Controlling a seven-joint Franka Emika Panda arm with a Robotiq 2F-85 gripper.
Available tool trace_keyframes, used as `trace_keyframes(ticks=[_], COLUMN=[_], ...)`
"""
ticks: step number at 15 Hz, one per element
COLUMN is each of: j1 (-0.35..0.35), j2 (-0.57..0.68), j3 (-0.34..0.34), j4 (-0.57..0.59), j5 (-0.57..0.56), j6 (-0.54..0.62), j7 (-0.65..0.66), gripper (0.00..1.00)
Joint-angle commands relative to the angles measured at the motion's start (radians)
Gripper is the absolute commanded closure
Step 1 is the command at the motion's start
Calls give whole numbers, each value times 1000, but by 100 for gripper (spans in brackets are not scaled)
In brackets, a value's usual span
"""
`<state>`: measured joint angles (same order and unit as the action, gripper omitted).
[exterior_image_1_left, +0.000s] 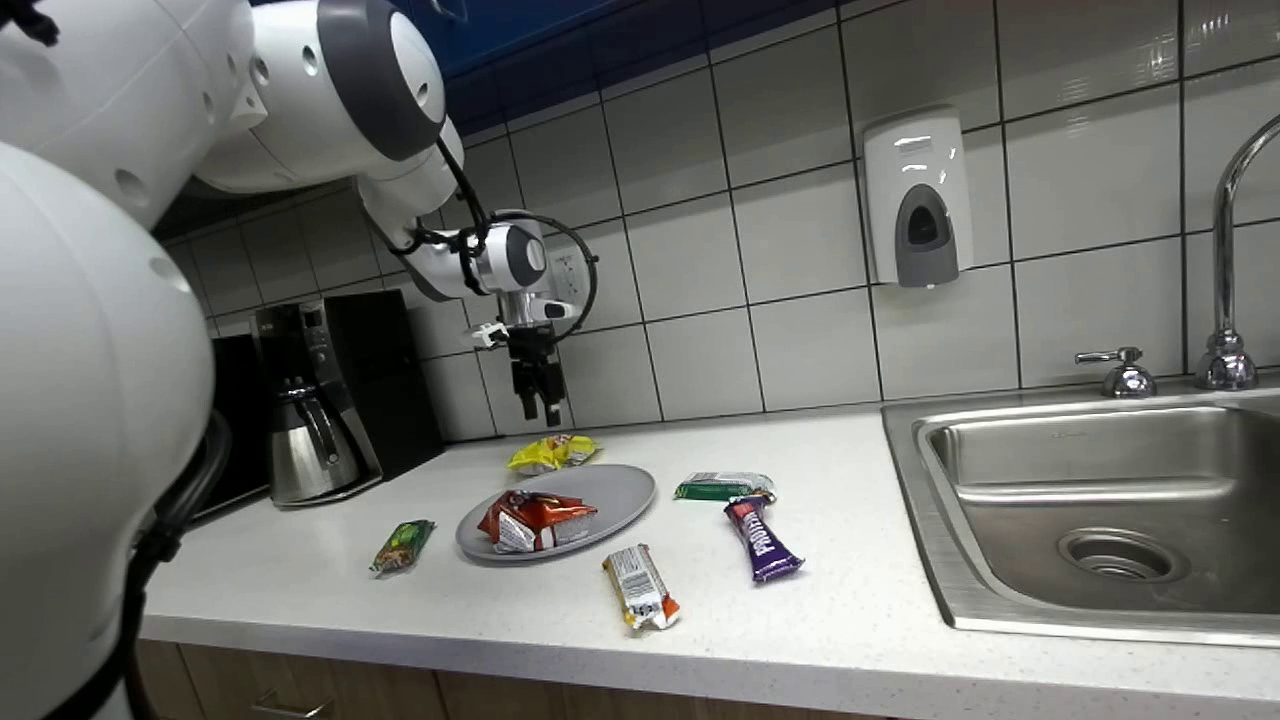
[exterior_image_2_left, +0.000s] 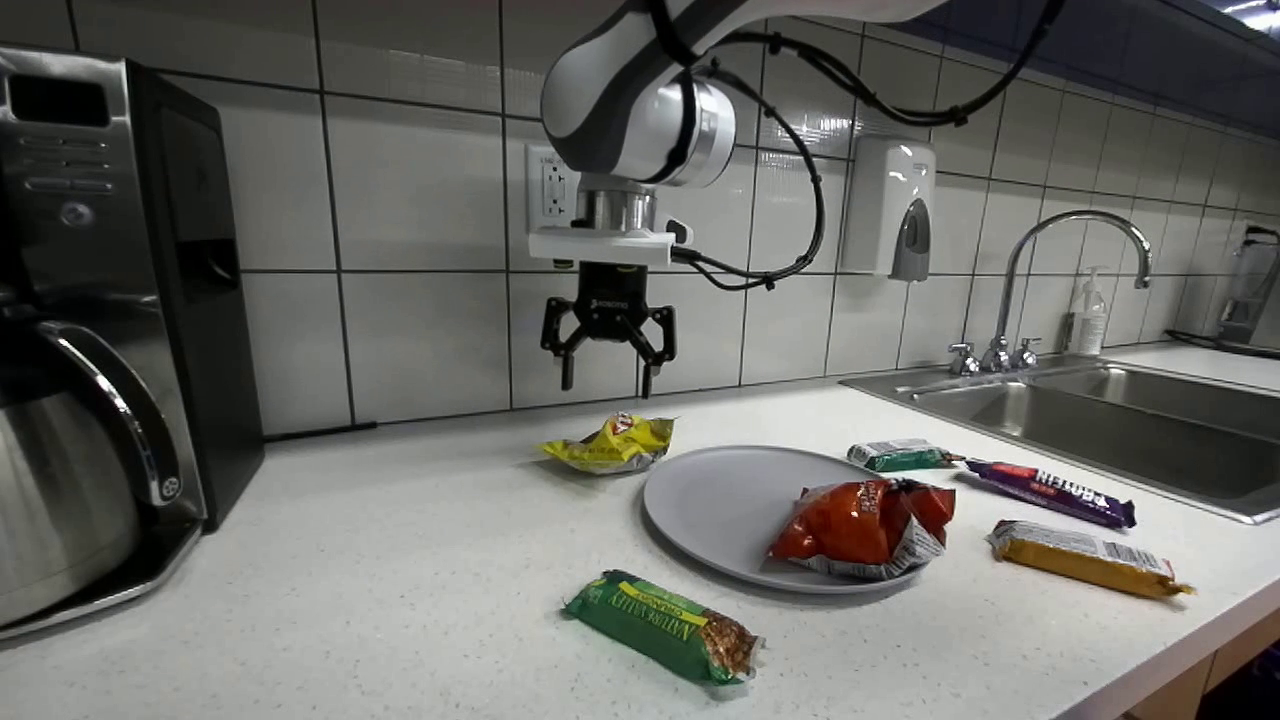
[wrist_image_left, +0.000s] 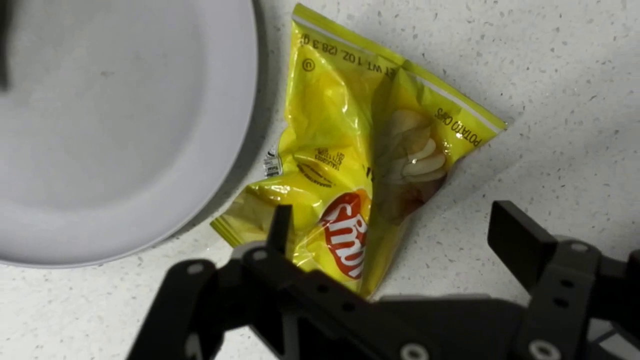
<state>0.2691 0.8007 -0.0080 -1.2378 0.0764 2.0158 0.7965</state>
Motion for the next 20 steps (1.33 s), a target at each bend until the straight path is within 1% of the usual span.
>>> trace_keyframes(ticks=[1, 4, 11, 15, 20], j1=[-11, -13, -18, -22, -47], j2=[-93, -155, -352, -466, -574], j3=[13, 15, 14, 5, 2], j4=[-109, -196, -442, -588, -750], j5=[-1, 1, -9, -28, -56], j6=[-2, 25, 79, 89, 105], j7=[-25, -36, -85, -66, -56], gripper=[0, 0, 0, 0, 0])
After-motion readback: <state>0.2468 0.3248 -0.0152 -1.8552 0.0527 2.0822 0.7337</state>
